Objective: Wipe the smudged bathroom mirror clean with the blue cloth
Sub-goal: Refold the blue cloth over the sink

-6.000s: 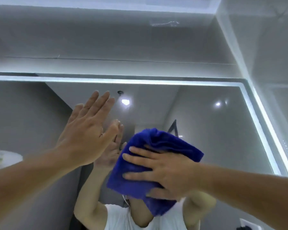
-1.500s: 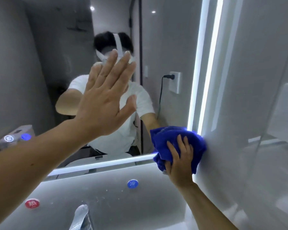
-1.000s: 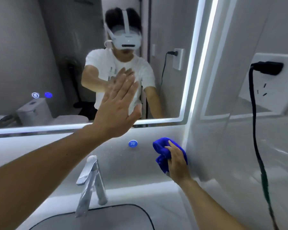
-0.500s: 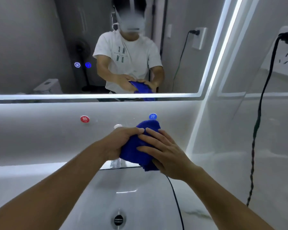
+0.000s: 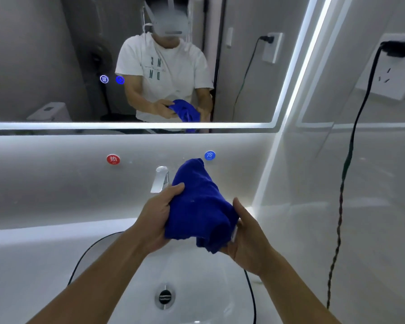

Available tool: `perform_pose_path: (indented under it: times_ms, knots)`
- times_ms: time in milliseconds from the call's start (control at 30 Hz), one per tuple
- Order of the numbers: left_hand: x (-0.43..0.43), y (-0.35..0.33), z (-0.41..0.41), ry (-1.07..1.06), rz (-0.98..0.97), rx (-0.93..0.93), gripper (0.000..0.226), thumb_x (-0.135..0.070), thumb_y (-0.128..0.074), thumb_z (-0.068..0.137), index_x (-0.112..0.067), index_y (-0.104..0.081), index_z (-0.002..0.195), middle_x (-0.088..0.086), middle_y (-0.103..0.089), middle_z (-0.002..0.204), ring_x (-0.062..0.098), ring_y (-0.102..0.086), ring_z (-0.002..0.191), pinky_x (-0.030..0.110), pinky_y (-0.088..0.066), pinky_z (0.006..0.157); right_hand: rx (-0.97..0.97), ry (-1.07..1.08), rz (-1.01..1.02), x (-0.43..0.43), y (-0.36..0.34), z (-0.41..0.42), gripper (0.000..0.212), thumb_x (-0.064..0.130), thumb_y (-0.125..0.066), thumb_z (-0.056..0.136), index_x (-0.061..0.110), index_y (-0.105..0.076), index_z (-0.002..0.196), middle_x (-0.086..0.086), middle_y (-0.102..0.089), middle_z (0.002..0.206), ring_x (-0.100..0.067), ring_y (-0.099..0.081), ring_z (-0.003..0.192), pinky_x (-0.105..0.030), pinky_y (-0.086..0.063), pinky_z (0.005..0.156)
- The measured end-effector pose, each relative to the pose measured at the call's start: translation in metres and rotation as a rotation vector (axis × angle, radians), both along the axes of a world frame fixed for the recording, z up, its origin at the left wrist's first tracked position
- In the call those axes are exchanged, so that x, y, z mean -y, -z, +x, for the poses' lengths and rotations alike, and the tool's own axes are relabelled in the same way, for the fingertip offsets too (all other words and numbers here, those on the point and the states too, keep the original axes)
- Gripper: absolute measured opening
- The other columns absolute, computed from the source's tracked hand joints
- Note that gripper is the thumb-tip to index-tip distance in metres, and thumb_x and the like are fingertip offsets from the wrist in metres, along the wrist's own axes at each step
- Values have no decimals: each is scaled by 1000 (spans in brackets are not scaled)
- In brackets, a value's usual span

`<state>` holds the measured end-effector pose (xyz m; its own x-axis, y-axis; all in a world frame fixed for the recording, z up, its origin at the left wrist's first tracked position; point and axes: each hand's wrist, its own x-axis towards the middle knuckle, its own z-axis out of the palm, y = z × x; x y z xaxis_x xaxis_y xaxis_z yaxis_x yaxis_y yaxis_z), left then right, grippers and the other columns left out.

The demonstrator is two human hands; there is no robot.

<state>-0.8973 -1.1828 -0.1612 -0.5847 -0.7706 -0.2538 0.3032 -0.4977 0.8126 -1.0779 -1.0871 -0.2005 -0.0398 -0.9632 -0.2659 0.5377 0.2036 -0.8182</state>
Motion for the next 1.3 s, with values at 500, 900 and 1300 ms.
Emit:
perform_pose_path:
  times_ms: [500,900,1300]
  knots:
    - [-18,38,22,-61,-388,239,55,-22,-57,97,-47,-39,142,10,-70,116,26,-69,104,33,-58,79,-521,378,-158,-24,-9,-21,48,41,-76,67,38,-66,115,-11,-74,83,-26,-71,84,-41,-59,76]
    - [-27,38,27,317,-650,816,92,-11,-72,68,-37,-33,147,-10,-56,116,12,-62,90,12,-49,68,-787,-72,-24,-32,11,-30,67,32,-85,60,51,-57,118,16,-59,114,-12,-61,104,-28,-56,84]
    - [-32,41,40,393,-1103,1323,39,-40,-64,72,-40,-52,109,-19,-53,92,2,-49,79,12,-32,60,-1423,-218,32,-29,27,-8,73,37,-83,59,49,-37,114,17,-48,109,-11,-47,104,-28,-52,87]
